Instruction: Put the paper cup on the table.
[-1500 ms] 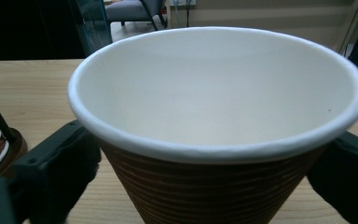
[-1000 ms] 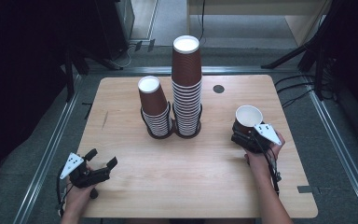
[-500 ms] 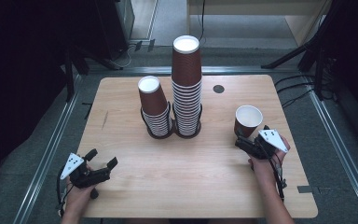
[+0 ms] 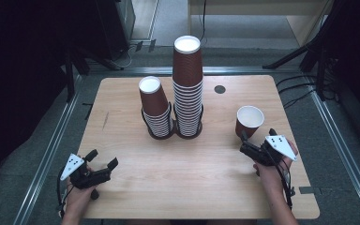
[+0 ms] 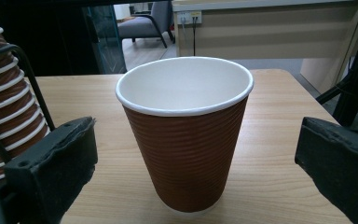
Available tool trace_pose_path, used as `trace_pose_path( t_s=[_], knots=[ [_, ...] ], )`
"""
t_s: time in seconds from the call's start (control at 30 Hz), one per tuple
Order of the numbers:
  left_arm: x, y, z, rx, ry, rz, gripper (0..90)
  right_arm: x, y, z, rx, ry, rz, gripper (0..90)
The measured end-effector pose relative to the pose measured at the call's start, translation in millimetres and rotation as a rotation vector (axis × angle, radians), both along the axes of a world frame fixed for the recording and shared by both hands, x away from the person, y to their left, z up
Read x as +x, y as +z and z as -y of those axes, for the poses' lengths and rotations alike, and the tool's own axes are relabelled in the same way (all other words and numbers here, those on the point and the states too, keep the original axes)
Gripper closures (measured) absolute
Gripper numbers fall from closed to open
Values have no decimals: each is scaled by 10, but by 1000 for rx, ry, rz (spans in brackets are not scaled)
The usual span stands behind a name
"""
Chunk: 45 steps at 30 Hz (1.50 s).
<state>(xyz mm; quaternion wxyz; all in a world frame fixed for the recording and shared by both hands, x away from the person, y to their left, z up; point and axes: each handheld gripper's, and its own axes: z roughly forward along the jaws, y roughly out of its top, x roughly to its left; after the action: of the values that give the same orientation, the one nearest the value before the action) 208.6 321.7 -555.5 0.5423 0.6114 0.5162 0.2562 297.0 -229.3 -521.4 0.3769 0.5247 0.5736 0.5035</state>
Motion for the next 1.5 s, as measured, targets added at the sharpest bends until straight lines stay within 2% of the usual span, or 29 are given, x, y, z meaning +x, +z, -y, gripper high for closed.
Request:
trace_pose_path(
  t_s=[0.1, 0.2, 0.43, 1.17, 1.5],
  knots=[
    [0, -1, 2, 1, 2, 0, 0, -41, 18, 19, -1, -1, 4, 0],
    [-1, 0, 6, 4, 1, -1, 0, -86, 19, 40, -25, -9, 15, 0],
    [-2, 1, 11, 5, 0, 0, 0, -200, 21, 122, -21, -25, 24, 0],
    [-10, 4, 8, 4, 3, 2, 0, -509, -37, 570, -25, -96, 19, 0],
    [-9, 4, 5, 4, 6, 1, 0, -664, -122, 748, -25, -128, 11, 0]
  ],
)
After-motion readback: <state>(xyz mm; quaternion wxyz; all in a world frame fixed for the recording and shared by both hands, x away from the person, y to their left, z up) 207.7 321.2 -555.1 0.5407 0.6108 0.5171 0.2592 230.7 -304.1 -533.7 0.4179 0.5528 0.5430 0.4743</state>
